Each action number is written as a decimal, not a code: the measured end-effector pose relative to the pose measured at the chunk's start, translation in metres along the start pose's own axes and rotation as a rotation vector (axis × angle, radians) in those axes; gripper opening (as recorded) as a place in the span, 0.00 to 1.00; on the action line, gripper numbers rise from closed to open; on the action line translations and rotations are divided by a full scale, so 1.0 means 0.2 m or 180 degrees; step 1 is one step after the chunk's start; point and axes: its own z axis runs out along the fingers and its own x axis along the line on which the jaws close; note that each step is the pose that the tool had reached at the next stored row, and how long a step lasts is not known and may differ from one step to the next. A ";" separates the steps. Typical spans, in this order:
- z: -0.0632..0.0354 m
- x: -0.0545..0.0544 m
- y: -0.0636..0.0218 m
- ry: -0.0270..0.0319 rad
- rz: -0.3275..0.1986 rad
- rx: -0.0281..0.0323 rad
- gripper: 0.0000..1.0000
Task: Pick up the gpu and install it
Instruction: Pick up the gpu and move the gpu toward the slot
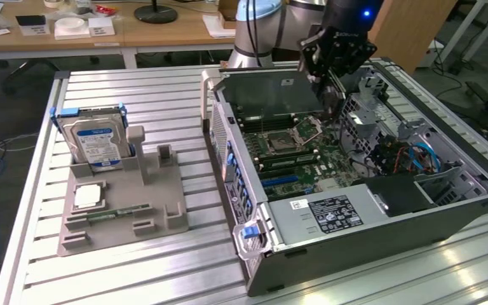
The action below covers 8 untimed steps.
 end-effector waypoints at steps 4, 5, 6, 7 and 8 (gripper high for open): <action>0.016 -0.08 0.006 0.0007 -0.0001 0.0004 0.29; 0.016 -0.08 0.006 0.0007 -0.0001 0.0004 0.29; 0.016 -0.08 0.006 0.0007 -0.0001 0.0004 0.29; 0.016 -0.08 0.006 0.0007 0.0000 0.0004 0.29; 0.016 -0.08 0.006 0.0007 0.0000 0.0004 0.29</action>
